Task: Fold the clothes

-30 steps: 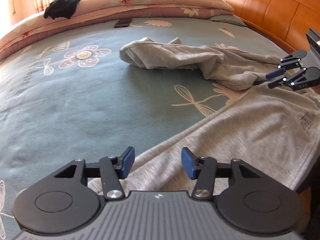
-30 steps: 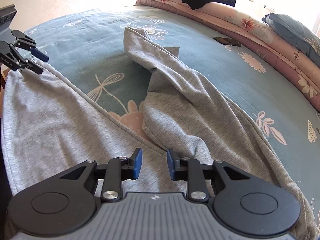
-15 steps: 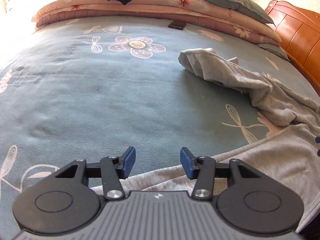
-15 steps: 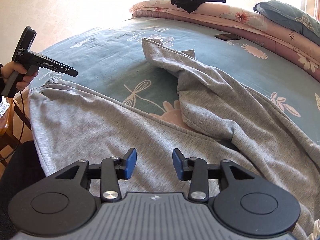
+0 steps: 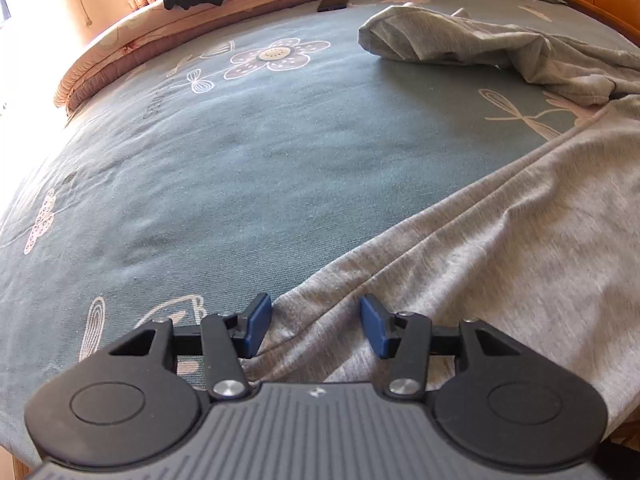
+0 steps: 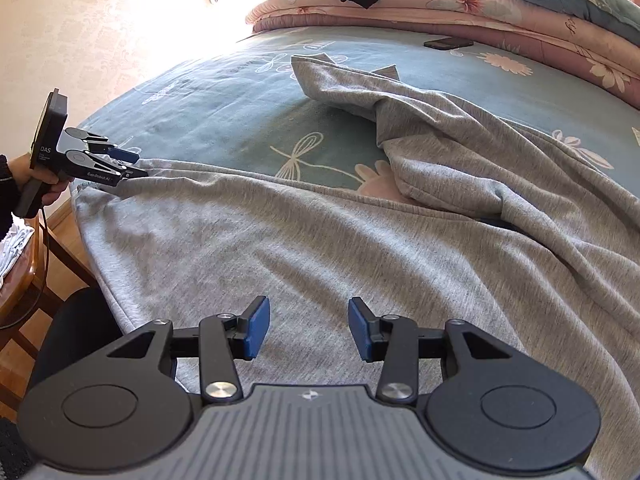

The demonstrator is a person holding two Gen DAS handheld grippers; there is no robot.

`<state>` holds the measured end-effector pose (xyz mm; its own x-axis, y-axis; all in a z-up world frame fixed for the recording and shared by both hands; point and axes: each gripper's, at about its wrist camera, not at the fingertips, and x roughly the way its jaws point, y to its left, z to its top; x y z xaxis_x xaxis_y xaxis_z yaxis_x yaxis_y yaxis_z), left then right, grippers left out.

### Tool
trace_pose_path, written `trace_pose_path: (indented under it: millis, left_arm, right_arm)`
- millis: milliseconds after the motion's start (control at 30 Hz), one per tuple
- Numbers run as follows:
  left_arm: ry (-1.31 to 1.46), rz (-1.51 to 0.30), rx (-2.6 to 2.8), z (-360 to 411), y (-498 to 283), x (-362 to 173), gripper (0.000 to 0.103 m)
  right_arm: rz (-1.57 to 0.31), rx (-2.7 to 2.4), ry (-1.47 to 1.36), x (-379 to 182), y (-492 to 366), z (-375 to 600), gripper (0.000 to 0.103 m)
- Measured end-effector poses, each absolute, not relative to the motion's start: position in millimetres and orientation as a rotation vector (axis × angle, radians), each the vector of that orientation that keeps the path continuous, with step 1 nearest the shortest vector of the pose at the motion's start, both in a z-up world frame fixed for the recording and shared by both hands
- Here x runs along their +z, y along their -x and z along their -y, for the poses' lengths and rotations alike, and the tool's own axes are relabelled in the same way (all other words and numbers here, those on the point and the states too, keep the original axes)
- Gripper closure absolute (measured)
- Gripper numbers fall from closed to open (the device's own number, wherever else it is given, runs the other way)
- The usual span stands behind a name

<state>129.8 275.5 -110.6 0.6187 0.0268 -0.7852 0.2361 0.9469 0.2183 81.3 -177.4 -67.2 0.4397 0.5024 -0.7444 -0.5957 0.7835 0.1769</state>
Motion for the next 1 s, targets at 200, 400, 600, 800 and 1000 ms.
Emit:
trace_pose_path:
  millis: [200,400,600,800,1000]
  left_arm:
    - [-0.333,-0.836,0.047,-283.2,-145.3,-116.7,0.091]
    - [-0.222,-0.786,-0.019,-284.4,-124.2,-83.0,0.070]
    - [0.004,-0.850,-0.161,-272.2,-92.3,-77.1,0.026]
    - [0.214,-0.929,-0.123,-286.4,-120.3,-107.1,0.026]
    - [0.268,-0.875,-0.025,-296.4,-153.9,-114.3,0.021]
  right_arm:
    - [-0.886,0.678,0.108,-66.9,-82.7,173.3,0.055]
    - [-0.868,0.685,0.075,-64.4,-77.7,173.3,0.048]
    - [-0.918,0.684,-0.014,-80.1,-76.8,170.3,0.023]
    - [-1.012,0.641,-0.123,-107.6,-82.3,169.8,0.015]
    - [-1.009,0.623,-0.317,-113.5,-85.7,179.9,0.000]
